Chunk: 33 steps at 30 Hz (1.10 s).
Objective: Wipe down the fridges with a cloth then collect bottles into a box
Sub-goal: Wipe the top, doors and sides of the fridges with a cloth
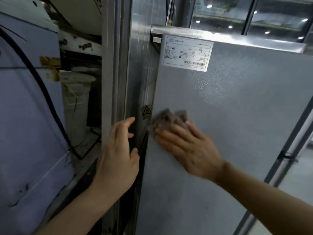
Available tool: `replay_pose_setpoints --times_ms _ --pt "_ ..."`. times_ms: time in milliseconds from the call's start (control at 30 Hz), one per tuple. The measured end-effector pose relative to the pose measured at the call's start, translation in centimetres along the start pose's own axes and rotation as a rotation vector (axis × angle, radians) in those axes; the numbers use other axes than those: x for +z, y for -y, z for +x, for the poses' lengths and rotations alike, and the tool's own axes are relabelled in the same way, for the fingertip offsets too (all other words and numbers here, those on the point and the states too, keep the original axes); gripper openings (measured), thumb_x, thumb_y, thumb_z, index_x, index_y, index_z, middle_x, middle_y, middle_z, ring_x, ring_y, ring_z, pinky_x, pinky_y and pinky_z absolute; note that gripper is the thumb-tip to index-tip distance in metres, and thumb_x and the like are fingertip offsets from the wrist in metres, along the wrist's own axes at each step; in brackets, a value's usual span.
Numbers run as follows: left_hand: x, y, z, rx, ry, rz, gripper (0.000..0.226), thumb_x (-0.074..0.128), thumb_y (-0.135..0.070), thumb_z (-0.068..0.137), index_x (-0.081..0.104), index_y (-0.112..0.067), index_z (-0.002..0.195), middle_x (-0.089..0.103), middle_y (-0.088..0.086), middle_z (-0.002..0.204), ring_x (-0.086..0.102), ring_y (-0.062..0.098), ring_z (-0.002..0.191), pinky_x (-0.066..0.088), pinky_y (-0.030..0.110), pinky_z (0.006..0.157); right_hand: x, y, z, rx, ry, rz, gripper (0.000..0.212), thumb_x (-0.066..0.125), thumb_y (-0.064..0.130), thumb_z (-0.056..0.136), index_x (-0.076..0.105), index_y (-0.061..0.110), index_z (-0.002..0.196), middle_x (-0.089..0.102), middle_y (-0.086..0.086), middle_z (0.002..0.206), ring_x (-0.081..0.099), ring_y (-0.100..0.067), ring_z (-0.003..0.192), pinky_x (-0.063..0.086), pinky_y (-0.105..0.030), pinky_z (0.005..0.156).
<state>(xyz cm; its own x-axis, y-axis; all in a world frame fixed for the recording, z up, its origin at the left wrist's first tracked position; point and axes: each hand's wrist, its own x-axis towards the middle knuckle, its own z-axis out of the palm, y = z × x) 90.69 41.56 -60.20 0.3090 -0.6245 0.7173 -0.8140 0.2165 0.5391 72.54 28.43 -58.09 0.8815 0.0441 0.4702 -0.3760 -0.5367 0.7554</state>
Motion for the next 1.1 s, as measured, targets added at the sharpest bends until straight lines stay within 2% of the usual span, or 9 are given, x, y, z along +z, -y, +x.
replay_pose_setpoints --times_ms 133,233,400,467,600,733,867,967,1100 --pt "2.8 -1.3 -0.1 0.015 0.052 -0.035 0.079 0.062 0.003 0.08 0.025 -0.023 0.144 0.032 -0.004 0.143 0.042 0.005 0.119 0.03 0.01 0.095 -1.4 -4.8 0.7 0.307 -0.188 -0.018 0.057 0.047 0.027 0.093 0.032 0.018 0.148 0.028 0.0 0.155 0.018 -0.024 0.145 0.017 -0.046 0.116" --pt "4.6 -2.0 -0.4 0.018 0.051 0.036 0.086 0.062 0.004 0.078 0.018 -0.022 0.148 0.019 0.001 0.153 0.024 0.017 0.138 0.015 0.022 0.11 0.1 -1.8 -1.8 0.414 -0.213 0.071 0.057 0.047 0.022 0.092 0.033 0.013 0.147 0.028 -0.003 0.154 0.014 -0.027 0.146 0.013 -0.047 0.117" --pt "5.3 -2.2 -1.1 0.015 0.076 0.146 0.094 0.063 0.0 0.081 0.004 -0.027 0.148 0.002 -0.002 0.158 0.01 0.021 0.142 0.005 0.02 0.107 2.4 3.6 -11.5 0.043 0.244 -0.025 0.061 0.045 0.027 0.083 0.038 0.019 0.143 0.039 0.004 0.148 0.039 -0.022 0.135 0.012 -0.042 0.116" --pt "5.3 -2.6 -1.2 -0.001 0.083 0.212 0.092 0.067 -0.002 0.079 0.01 -0.021 0.149 0.001 0.002 0.158 0.009 0.026 0.142 0.008 0.028 0.111 1.8 2.7 -13.0 -0.024 0.313 -0.032 0.062 0.046 0.029 0.08 0.04 0.021 0.142 0.042 0.007 0.147 0.043 -0.019 0.133 0.014 -0.04 0.115" --pt "6.3 -5.1 -1.2 0.091 0.077 0.373 0.093 0.078 -0.002 0.062 0.034 -0.009 0.143 0.015 0.016 0.155 0.017 0.035 0.135 0.025 0.06 0.105 -0.4 -3.3 -11.4 0.235 0.045 -0.012 0.053 0.045 0.026 0.092 0.036 0.02 0.145 0.032 0.003 0.151 0.028 -0.022 0.139 0.019 -0.043 0.114" --pt "8.6 -7.8 0.2 0.211 0.074 0.424 0.099 0.078 -0.009 0.059 0.029 -0.016 0.145 0.018 0.01 0.155 0.017 0.03 0.137 0.019 0.064 0.104 -2.5 -10.3 -8.3 0.466 -0.159 -0.078 0.054 0.034 0.037 0.1 0.026 0.017 0.149 0.021 -0.004 0.156 0.016 -0.03 0.144 0.015 -0.049 0.117" --pt "9.8 -8.3 0.6 0.16 0.072 0.445 0.102 0.077 -0.011 0.058 0.026 -0.02 0.147 0.014 0.004 0.157 0.014 0.028 0.139 0.018 0.065 0.104 -0.8 -8.6 -9.2 0.569 -0.242 -0.006 0.058 0.036 0.038 0.098 0.027 0.011 0.148 0.02 -0.01 0.155 0.011 -0.035 0.144 0.013 -0.055 0.116" --pt "9.6 -8.1 0.5 0.176 0.072 0.481 0.102 0.076 -0.009 0.06 0.024 -0.021 0.147 0.013 0.002 0.157 0.015 0.029 0.139 0.018 0.066 0.105 1.1 -4.0 -13.8 0.473 -0.092 0.019 0.058 0.04 0.037 0.096 0.026 0.013 0.147 0.02 -0.008 0.156 0.011 -0.034 0.145 0.011 -0.053 0.117" --pt "9.6 -9.1 0.6 0.152 0.055 0.492 0.097 0.076 -0.007 0.059 0.03 -0.014 0.144 0.017 0.009 0.156 0.018 0.032 0.136 0.015 0.066 0.106 1.0 -2.8 -17.4 0.329 0.113 -0.024 0.062 0.041 0.042 0.094 0.024 0.018 0.149 0.022 -0.002 0.155 0.019 -0.028 0.143 0.02 -0.05 0.115"
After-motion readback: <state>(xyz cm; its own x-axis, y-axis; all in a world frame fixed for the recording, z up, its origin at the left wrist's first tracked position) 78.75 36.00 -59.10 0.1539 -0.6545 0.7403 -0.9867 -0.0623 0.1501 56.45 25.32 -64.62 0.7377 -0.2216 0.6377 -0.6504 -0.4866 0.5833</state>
